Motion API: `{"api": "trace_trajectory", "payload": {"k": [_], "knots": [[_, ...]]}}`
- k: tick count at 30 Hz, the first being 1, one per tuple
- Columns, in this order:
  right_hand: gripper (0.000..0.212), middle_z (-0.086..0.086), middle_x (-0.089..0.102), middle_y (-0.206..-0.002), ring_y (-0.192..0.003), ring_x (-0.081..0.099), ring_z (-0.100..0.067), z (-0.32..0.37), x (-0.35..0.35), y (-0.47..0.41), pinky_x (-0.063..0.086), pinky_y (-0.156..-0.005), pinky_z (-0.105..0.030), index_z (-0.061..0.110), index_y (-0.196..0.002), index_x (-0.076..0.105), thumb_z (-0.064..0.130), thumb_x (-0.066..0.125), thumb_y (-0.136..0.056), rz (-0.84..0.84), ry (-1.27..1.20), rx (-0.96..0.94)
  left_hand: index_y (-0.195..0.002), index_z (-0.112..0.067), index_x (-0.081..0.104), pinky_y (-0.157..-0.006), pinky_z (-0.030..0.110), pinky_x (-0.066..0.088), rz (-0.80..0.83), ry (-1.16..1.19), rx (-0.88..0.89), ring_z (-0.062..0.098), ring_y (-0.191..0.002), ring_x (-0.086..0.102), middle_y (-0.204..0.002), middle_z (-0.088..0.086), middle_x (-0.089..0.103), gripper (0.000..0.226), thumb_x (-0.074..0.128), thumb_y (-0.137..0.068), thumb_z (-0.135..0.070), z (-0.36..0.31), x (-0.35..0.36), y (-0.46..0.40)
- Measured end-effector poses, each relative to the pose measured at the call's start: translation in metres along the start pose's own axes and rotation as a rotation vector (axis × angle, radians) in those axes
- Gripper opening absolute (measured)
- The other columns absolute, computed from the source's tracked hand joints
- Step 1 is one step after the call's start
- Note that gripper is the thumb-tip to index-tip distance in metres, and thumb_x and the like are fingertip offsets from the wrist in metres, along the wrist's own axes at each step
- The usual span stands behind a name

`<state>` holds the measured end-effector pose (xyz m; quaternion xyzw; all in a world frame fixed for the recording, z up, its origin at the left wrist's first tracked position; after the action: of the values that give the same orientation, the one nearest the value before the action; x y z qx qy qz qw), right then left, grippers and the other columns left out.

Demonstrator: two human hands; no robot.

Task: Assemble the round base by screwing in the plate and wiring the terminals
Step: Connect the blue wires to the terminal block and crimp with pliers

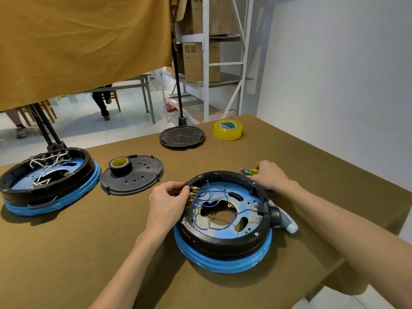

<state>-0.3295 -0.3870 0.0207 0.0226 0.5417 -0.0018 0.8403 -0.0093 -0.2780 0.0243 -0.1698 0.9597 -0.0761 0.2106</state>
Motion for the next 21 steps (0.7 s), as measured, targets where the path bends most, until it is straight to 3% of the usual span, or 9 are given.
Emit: {"api": "trace_trajectory", "payload": {"k": [2, 4, 6, 8, 10, 12, 14, 17, 21], "knots": [[0.040, -0.017, 0.069, -0.104, -0.095, 0.065, -0.033, -0.005, 0.002, -0.004, 0.057, -0.085, -0.045, 0.002, -0.105, 0.066, 0.039, 0.074, -0.091, -0.039, 0.015, 0.019, -0.109, -0.023, 0.078, -0.072, 0.012, 0.048, 0.004, 0.009, -0.002, -0.004, -0.091, 0.066, -0.094, -0.018, 0.072, 0.017, 0.073, -0.094, -0.030, 0.001, 0.000, 0.001], [0.039, -0.018, 0.067, -0.107, -0.100, 0.063, -0.036, -0.001, 0.003, -0.006, 0.055, -0.084, -0.042, 0.002, -0.101, 0.066, 0.040, 0.072, -0.092, -0.038, 0.056, 0.014, -0.109, -0.023, 0.079, -0.073, 0.012, 0.048, -0.001, 0.011, 0.002, -0.004, -0.091, 0.067, -0.094, -0.018, 0.073, 0.018, 0.073, -0.094, -0.030, 0.000, -0.001, 0.001], [0.041, -0.018, 0.064, -0.114, -0.107, 0.062, -0.037, 0.012, -0.005, -0.002, 0.053, -0.090, -0.043, 0.002, -0.109, 0.068, 0.041, 0.067, -0.096, -0.080, 0.037, -0.023, -0.110, -0.023, 0.079, -0.074, 0.013, 0.049, -0.005, 0.016, 0.007, -0.004, -0.091, 0.067, -0.095, -0.017, 0.073, 0.018, 0.074, -0.094, -0.029, 0.000, -0.001, 0.001], [0.030, -0.011, 0.067, -0.116, -0.106, 0.065, -0.027, 0.033, -0.032, 0.012, 0.054, -0.096, -0.046, 0.006, -0.117, 0.070, 0.030, 0.063, -0.099, -0.248, -0.164, -0.106, -0.112, -0.021, 0.079, -0.080, 0.020, 0.055, -0.004, 0.026, 0.009, -0.001, -0.094, 0.067, -0.098, -0.013, 0.074, 0.020, 0.074, -0.094, -0.029, 0.001, -0.001, 0.001], [0.012, 0.003, 0.069, -0.098, -0.089, 0.064, -0.009, 0.070, -0.054, 0.039, 0.055, -0.086, -0.033, 0.016, -0.104, 0.071, 0.021, 0.061, -0.100, -0.373, -0.359, -0.271, -0.113, -0.020, 0.079, -0.087, 0.029, 0.058, -0.005, 0.042, 0.001, 0.002, -0.096, 0.068, -0.100, -0.011, 0.075, 0.022, 0.074, -0.093, -0.028, 0.002, -0.001, 0.001], [0.011, 0.010, 0.068, -0.088, -0.082, 0.063, -0.002, 0.119, -0.048, 0.069, 0.052, -0.078, -0.026, 0.019, -0.096, 0.072, 0.023, 0.062, -0.099, -0.265, -0.305, -0.493, -0.114, -0.020, 0.079, -0.090, 0.032, 0.059, -0.004, 0.053, -0.001, 0.003, -0.097, 0.069, -0.101, -0.010, 0.075, 0.023, 0.074, -0.093, -0.029, 0.003, -0.001, 0.000], [0.020, 0.006, 0.069, -0.094, -0.085, 0.064, -0.011, 0.153, -0.014, 0.093, 0.055, -0.077, -0.032, 0.017, -0.100, 0.076, 0.033, 0.063, -0.098, -0.065, -0.092, -0.621, -0.114, -0.019, 0.079, -0.090, 0.034, 0.059, 0.000, 0.057, 0.005, 0.005, -0.099, 0.069, -0.103, -0.008, 0.076, 0.023, 0.074, -0.094, -0.029, 0.003, -0.001, 0.000], [0.030, -0.001, 0.068, -0.108, -0.097, 0.062, -0.020, 0.166, 0.019, 0.102, 0.054, -0.082, -0.040, 0.017, -0.115, 0.074, 0.039, 0.062, -0.099, -0.015, 0.134, -0.636, -0.115, -0.019, 0.078, -0.091, 0.036, 0.058, 0.002, 0.054, 0.017, 0.007, -0.101, 0.069, -0.104, -0.006, 0.075, 0.023, 0.072, -0.095, -0.029, 0.002, -0.002, 0.002], [0.026, 0.001, 0.070, -0.103, -0.093, 0.064, -0.018, 0.166, 0.025, 0.092, 0.052, -0.078, -0.030, 0.015, -0.116, 0.077, 0.030, 0.064, -0.098, 0.011, -0.005, -0.621, -0.115, -0.019, 0.079, -0.090, 0.031, 0.056, 0.000, 0.058, 0.026, 0.004, -0.100, 0.067, -0.104, -0.007, 0.075, 0.022, 0.071, -0.096, -0.028, 0.001, -0.002, 0.002]]}}
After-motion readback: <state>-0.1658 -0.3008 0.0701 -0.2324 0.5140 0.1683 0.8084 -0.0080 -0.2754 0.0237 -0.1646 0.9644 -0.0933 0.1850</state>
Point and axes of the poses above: each hand's wrist, its own y-axis away from the middle knuckle, its own x-axis out of the palm, z = x × y, the point moved 10 cm from there along -y, towards the middle knuckle
